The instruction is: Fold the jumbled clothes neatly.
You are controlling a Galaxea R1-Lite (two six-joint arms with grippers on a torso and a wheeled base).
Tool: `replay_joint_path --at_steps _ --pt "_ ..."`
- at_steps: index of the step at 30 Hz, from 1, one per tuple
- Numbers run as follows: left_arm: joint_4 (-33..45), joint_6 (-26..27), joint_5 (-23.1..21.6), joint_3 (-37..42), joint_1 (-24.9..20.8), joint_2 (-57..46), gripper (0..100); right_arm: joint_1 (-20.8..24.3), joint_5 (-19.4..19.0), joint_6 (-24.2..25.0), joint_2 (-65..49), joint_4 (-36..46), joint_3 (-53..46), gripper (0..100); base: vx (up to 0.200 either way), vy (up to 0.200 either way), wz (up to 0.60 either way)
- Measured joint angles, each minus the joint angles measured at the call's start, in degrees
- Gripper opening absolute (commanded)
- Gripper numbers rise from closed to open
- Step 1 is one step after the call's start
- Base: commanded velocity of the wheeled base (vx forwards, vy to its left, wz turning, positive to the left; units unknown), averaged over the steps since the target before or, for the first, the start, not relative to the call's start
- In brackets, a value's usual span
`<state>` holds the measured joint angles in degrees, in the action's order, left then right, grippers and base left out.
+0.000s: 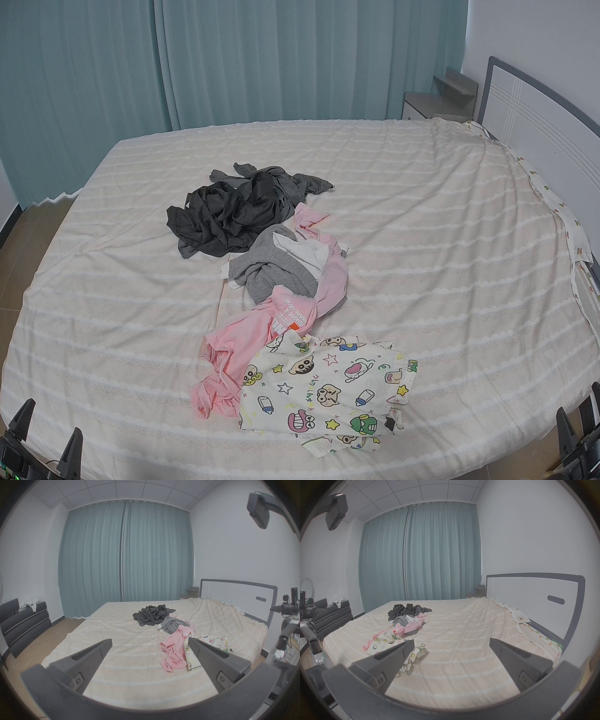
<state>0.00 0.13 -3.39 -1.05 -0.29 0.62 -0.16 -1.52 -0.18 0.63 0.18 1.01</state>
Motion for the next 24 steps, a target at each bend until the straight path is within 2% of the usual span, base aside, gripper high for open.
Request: replay_joint_path --at_steps 24 --pt "0.0 0.0 0.1 0.0 0.0 0.0 100 0.0 0.6 0.7 0.0 0.0 0.0 100 0.000 0.000 0.00"
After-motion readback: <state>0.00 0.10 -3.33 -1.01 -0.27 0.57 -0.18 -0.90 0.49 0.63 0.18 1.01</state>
